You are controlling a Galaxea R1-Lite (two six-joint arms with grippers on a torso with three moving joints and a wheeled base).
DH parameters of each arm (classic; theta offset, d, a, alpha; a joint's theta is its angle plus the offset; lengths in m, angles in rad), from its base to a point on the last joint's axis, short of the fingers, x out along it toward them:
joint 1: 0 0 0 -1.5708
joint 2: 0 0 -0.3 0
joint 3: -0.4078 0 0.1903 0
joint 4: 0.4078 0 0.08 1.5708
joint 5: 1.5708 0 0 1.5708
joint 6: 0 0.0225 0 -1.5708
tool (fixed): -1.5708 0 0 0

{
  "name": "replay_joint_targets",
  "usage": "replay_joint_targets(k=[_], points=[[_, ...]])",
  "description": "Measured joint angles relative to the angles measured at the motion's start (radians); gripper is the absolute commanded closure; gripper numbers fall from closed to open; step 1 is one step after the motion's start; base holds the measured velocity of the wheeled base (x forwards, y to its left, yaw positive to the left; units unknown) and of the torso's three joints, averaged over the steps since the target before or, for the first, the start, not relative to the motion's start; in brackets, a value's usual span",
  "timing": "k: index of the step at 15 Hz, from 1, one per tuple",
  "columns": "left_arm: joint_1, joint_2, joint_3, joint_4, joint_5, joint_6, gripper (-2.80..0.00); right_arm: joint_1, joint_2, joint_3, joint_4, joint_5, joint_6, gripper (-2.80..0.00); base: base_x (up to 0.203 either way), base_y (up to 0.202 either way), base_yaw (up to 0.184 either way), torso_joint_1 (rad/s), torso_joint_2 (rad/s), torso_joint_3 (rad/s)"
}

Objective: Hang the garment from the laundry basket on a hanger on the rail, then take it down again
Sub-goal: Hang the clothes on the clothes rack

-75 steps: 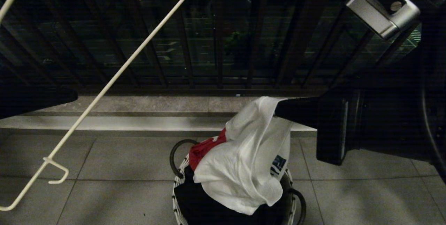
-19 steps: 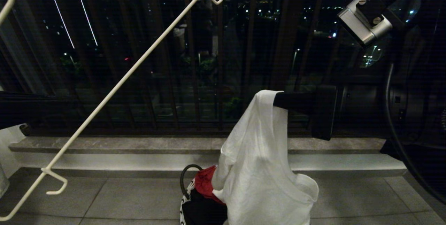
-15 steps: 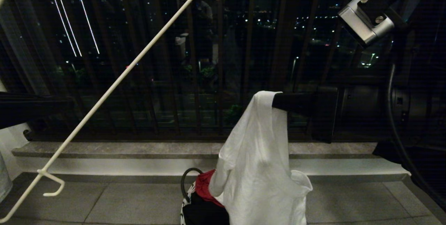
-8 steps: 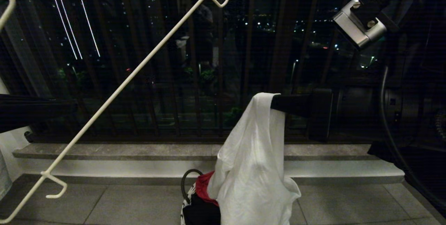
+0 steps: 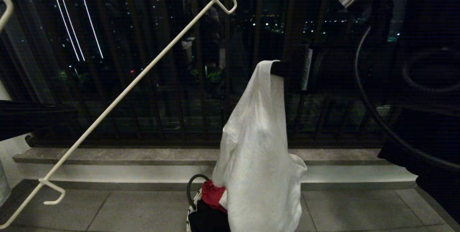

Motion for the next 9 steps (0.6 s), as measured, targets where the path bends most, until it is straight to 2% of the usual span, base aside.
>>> replay_joint_targets(k=[3, 6, 9], points=[[0.003, -0.019, -0.002, 0.000, 0.012, -0.001, 0.00, 0.000, 0.086, -0.188, 0.131, -0.116, 0.000, 0.00, 0.000, 0.000, 0.000, 0.000, 0.00, 0.000], [0.005, -0.034, -0.018, 0.007, 0.094, 0.000, 0.00, -0.001, 0.166, -0.335, 0.224, -0.256, -0.001, 0.00, 0.000, 0.000, 0.000, 0.000, 0.00, 0.000], [0.005, -0.041, -0.025, 0.062, 0.126, 0.032, 0.00, 0.000, 0.233, -0.456, 0.293, -0.322, -0.002, 0.00, 0.000, 0.000, 0.000, 0.000, 0.00, 0.000]])
